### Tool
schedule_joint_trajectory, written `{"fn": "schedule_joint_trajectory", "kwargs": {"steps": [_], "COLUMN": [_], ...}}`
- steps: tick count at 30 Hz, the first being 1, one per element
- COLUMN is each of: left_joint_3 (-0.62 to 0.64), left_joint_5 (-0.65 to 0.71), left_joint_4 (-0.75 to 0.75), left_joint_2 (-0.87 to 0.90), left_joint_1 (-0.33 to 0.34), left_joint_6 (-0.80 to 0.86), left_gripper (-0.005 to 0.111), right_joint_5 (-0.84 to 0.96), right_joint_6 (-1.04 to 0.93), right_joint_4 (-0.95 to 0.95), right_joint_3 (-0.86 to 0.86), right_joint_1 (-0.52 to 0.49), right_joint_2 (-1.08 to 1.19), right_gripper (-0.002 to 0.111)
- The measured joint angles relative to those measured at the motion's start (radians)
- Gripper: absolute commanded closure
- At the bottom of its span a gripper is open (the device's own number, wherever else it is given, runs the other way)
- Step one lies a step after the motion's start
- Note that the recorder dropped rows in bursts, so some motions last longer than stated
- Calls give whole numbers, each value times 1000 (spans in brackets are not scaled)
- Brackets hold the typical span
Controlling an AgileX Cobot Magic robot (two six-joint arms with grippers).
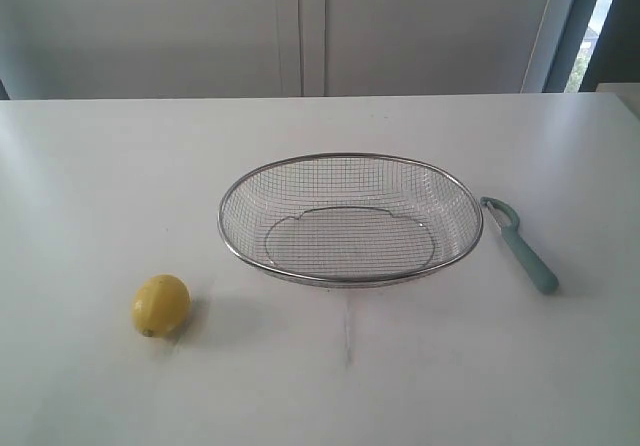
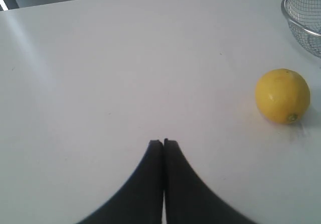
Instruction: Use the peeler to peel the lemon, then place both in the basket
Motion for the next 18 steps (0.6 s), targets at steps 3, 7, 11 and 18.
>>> {"fn": "schedule_joint_trajectory", "kwargs": {"steps": [3, 7, 11, 18], "left_joint_3": [0, 0, 0, 0], "left_joint_5": [0, 0, 0, 0], "left_joint_4": [0, 0, 0, 0], "left_joint_2": [0, 0, 0, 0], "left_joint_1": [0, 0, 0, 0], "left_joint_6": [0, 0, 0, 0], "left_gripper": [106, 106, 106, 106], "right_joint_5": [-128, -246, -283, -355], "right_joint_6": [4, 8, 8, 10], "right_joint_4": [0, 0, 0, 0], "right_joint_3": [0, 0, 0, 0], "right_joint_1": [0, 0, 0, 0], "right_joint_2": [0, 0, 0, 0], "right_gripper": [108, 108, 108, 108]}}
